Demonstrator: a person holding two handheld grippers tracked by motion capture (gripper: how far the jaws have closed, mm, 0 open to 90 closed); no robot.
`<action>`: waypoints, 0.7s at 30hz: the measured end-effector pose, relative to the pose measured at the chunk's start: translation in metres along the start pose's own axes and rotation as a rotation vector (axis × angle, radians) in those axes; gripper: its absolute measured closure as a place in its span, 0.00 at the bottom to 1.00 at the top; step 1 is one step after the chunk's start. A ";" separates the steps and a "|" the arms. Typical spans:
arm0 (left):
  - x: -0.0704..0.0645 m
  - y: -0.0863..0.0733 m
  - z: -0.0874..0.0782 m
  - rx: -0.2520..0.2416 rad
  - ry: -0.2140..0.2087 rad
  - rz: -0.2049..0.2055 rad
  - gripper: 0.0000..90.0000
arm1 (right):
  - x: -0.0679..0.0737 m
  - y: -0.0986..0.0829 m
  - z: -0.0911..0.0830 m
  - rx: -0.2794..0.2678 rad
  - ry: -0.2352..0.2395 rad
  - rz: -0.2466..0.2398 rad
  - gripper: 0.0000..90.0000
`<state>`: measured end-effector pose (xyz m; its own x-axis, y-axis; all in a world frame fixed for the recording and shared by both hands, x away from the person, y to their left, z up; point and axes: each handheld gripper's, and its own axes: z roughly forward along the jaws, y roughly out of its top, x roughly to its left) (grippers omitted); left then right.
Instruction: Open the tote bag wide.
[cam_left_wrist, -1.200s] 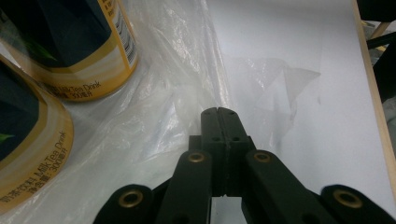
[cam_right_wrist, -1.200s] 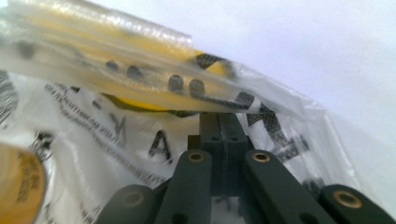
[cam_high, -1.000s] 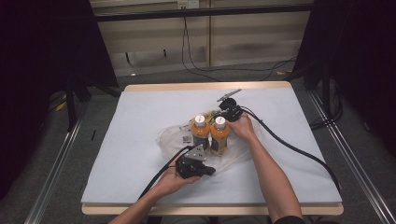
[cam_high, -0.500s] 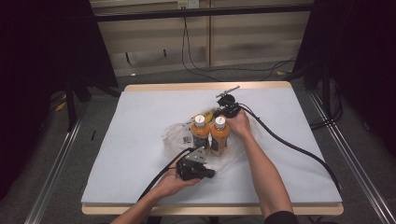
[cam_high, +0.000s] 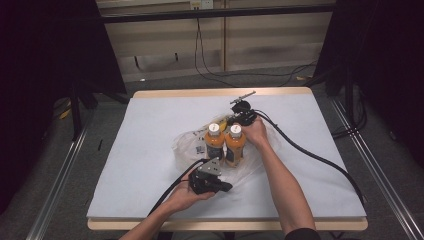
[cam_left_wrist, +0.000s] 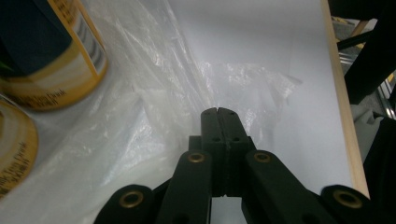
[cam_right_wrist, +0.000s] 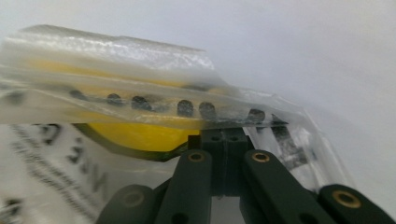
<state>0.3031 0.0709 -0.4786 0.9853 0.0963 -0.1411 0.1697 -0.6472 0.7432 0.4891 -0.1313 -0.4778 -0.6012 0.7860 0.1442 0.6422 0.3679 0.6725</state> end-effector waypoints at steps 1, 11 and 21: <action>0.001 0.002 -0.001 -0.015 -0.006 -0.006 1.00 | 0.002 0.000 -0.003 -0.006 0.016 -0.006 1.00; -0.001 0.005 -0.008 -0.042 0.031 -0.006 1.00 | 0.016 -0.001 -0.038 -0.079 0.076 -0.018 1.00; 0.007 0.009 -0.029 -0.144 0.075 -0.048 0.98 | 0.024 -0.013 -0.071 -0.102 0.040 -0.068 1.00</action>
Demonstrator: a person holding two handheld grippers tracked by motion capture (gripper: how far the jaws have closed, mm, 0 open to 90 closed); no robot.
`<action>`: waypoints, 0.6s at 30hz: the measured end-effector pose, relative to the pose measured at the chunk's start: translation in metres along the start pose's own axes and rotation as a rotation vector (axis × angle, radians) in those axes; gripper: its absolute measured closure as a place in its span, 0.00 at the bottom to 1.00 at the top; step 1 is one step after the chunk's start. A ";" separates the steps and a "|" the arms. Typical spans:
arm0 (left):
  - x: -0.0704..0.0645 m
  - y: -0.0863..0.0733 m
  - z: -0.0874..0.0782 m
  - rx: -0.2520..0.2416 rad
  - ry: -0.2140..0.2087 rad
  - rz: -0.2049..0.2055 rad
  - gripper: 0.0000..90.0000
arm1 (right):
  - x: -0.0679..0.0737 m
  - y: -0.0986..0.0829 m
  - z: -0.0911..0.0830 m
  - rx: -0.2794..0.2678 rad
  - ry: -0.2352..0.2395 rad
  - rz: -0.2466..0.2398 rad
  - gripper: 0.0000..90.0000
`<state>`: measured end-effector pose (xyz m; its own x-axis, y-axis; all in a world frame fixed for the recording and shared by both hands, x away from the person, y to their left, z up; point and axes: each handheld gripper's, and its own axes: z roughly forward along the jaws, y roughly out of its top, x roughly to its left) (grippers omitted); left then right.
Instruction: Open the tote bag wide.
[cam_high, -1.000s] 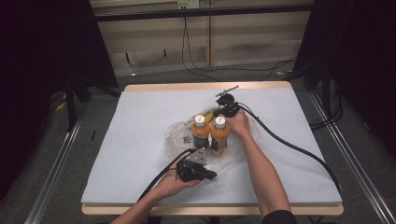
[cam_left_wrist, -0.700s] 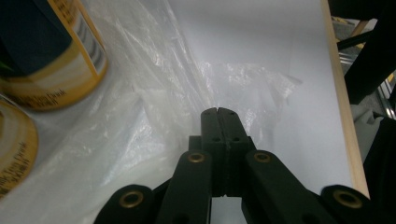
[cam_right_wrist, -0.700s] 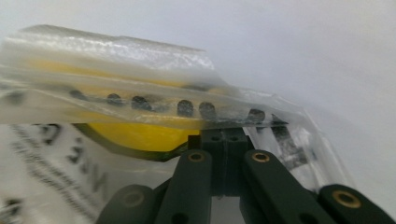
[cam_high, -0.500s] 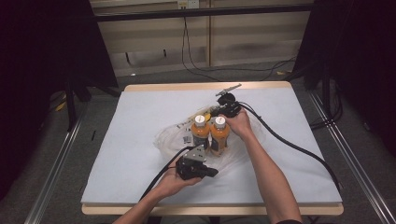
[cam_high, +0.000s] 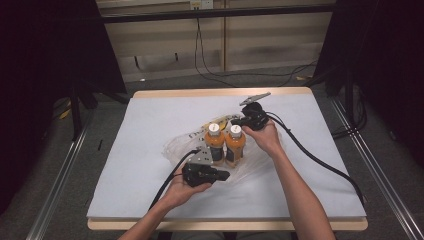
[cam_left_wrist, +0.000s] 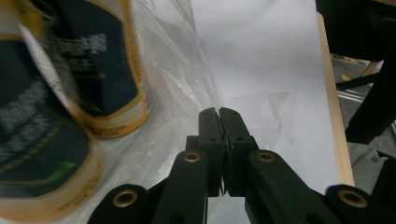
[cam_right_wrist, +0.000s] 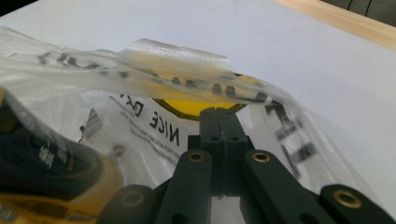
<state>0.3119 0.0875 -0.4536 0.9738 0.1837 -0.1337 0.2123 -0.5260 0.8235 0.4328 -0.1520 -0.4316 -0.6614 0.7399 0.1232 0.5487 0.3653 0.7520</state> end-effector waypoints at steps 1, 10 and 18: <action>0.002 0.000 -0.002 0.003 0.008 0.001 0.97 | 0.000 -0.001 -0.002 -0.001 -0.009 -0.004 1.00; 0.009 0.002 -0.020 -0.042 0.084 -0.020 0.84 | 0.002 -0.015 -0.041 -0.079 -0.014 -0.007 1.00; 0.012 -0.001 -0.041 -0.048 0.152 -0.030 0.67 | 0.006 -0.034 -0.072 -0.108 -0.029 -0.024 0.90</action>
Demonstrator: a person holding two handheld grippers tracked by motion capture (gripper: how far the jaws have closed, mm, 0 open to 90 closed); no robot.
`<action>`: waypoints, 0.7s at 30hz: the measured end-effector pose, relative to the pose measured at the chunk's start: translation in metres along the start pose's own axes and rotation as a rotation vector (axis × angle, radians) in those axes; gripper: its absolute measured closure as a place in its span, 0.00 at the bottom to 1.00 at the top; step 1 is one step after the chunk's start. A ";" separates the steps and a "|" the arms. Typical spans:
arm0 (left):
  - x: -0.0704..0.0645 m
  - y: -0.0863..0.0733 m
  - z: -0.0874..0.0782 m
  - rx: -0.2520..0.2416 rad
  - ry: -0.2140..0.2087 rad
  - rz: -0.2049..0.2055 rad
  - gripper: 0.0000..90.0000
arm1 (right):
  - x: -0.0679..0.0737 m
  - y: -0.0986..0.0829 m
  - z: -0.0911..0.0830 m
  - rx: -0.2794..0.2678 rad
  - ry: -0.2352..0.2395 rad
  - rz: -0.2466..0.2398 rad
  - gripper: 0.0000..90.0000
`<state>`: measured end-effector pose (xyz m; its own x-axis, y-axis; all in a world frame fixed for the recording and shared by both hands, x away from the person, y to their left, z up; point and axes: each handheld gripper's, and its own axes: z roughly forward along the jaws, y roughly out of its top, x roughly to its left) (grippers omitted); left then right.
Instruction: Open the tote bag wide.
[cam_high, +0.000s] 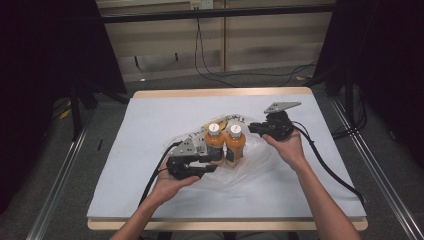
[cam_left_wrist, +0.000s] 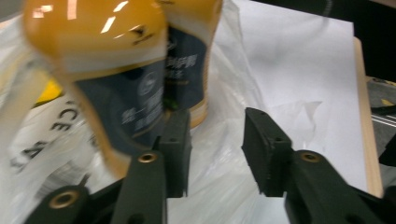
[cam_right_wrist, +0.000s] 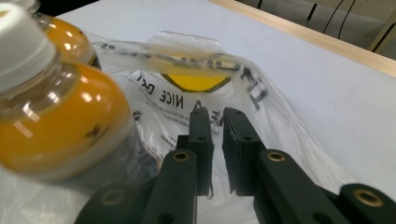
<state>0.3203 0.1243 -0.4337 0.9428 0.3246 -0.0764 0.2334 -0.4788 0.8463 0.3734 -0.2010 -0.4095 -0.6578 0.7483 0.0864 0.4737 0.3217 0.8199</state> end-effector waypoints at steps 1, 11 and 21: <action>0.001 -0.002 -0.002 -0.001 0.010 -0.009 0.64 | 0.001 -0.002 -0.004 -0.003 -0.004 -0.002 0.89; 0.006 -0.004 -0.029 -0.041 0.101 -0.036 0.30 | 0.011 -0.014 -0.045 -0.053 -0.011 -0.002 0.62; 0.006 -0.016 -0.052 -0.019 0.154 -0.087 0.13 | 0.025 -0.034 -0.078 -0.089 -0.018 0.010 0.37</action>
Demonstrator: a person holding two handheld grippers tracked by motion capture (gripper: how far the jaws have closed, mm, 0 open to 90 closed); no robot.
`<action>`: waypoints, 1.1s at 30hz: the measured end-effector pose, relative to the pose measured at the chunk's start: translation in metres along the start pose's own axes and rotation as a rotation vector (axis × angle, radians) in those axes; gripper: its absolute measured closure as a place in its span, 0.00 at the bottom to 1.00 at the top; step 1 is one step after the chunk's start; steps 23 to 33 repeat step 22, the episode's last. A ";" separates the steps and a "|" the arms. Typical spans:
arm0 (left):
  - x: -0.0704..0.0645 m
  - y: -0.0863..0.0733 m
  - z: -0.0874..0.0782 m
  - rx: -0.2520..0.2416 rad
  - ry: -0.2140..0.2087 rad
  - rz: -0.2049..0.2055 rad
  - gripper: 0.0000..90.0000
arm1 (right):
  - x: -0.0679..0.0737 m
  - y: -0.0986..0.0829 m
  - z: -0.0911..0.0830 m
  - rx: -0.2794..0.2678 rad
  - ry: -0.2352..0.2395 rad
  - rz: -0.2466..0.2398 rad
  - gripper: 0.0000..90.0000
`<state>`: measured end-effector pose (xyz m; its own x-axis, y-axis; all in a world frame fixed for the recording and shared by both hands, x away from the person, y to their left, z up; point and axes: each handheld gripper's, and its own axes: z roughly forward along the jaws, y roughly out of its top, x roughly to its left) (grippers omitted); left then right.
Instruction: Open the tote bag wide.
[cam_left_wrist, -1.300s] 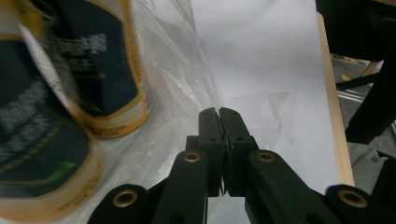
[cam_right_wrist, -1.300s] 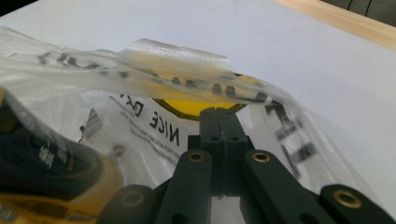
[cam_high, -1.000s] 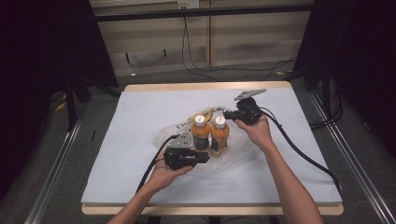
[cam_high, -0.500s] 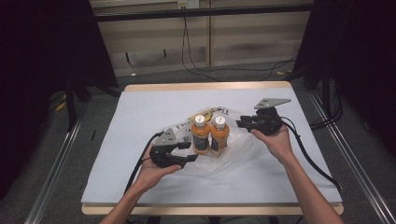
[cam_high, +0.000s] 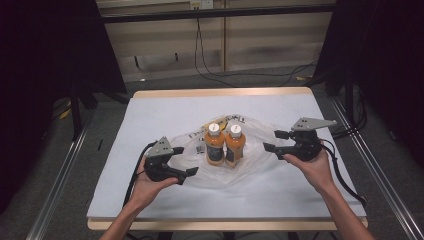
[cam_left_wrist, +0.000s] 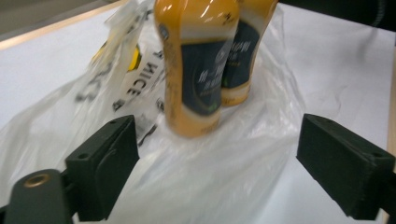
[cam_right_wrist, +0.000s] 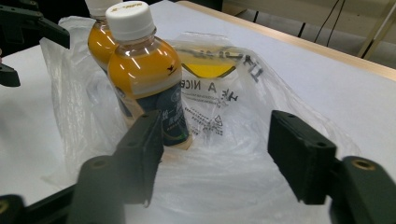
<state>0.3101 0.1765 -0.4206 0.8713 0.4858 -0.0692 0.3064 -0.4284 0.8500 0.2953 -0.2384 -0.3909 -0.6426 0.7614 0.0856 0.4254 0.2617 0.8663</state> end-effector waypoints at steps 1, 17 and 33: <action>-0.004 -0.003 -0.007 0.004 0.032 -0.012 0.12 | 0.001 -0.002 -0.003 -0.006 -0.004 0.008 0.34; -0.003 -0.053 -0.064 -0.027 0.169 -0.064 0.09 | 0.014 -0.063 -0.052 -0.044 -0.099 0.108 0.13; 0.000 -0.072 -0.072 -0.027 0.211 -0.115 0.08 | 0.012 -0.083 -0.065 -0.051 -0.132 0.166 0.11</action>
